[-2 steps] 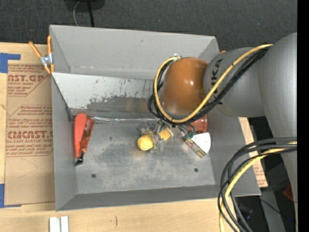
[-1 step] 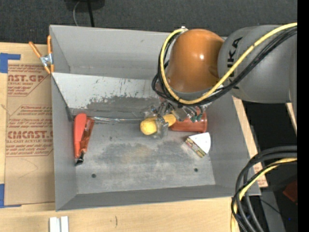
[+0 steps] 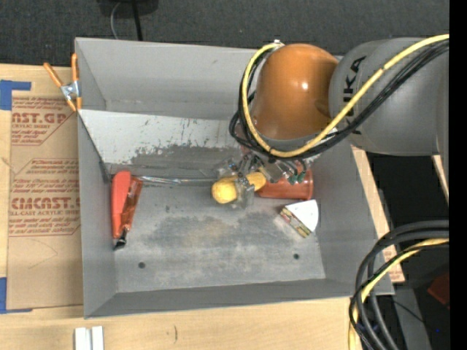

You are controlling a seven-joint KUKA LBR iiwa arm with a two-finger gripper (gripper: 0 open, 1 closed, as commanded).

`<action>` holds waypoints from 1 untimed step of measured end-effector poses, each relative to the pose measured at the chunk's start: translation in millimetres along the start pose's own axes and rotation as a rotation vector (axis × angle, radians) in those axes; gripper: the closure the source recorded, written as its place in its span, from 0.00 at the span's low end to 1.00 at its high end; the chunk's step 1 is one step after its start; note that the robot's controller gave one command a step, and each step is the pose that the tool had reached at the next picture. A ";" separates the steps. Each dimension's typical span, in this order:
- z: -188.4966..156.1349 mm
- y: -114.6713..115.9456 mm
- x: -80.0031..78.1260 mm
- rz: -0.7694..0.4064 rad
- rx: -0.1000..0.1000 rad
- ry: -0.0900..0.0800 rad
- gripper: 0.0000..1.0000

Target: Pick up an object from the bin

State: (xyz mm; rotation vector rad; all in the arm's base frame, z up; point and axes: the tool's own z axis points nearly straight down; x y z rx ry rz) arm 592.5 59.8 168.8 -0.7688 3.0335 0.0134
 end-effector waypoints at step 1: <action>-131.6 3.5 -4.7 -0.021 0.001 -0.005 1.00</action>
Offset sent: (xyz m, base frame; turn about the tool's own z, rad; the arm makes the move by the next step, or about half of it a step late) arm 0.0000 0.0000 0.0000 0.0000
